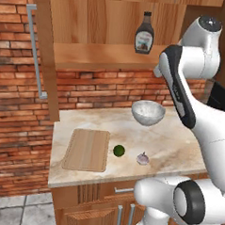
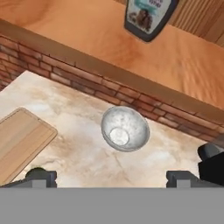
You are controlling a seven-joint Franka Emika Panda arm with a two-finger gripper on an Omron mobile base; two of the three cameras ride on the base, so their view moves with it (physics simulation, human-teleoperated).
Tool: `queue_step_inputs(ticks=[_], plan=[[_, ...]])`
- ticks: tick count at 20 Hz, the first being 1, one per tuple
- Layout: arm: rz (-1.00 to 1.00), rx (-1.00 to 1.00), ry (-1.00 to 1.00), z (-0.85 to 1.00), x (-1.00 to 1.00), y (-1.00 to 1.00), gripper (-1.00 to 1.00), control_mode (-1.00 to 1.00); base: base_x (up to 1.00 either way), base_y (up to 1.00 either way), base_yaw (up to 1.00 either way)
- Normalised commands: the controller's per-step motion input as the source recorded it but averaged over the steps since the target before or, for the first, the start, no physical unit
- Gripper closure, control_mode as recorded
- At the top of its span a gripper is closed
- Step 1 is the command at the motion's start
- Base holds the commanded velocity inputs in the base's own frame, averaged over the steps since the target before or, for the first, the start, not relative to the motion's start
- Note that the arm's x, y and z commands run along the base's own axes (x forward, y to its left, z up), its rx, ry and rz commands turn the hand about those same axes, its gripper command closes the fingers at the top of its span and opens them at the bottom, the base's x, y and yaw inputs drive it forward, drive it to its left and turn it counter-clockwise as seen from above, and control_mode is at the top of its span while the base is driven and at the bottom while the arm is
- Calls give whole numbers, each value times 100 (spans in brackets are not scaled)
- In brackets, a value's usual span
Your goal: Open the cabinet. Place the bowl and condiment on the counter. Then place the lime and garlic on the cutting board.
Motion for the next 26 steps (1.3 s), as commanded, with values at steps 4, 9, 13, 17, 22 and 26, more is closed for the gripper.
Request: queue_step_inputs(ticks=[4, 9, 13, 17, 22, 26], plan=[[0, 11, 6, 0, -6, 2, -100, -100, 0, 0, 0], [0, 1, -21, 24, 71, -12, -100, -100, 0, 0, 0], [2, 3, -21, 27, 86, -11, -100, -100, 0, 0, 0], [7, 8, -6, 14, 86, -6, -100, -100, 0, 0, 0], [1, 8, 4, 18, 67, 0, -100, -100, 0, 0, 0], [0, 3, 6, 31, 48, 0, -100, -100, 0, 0, 0]])
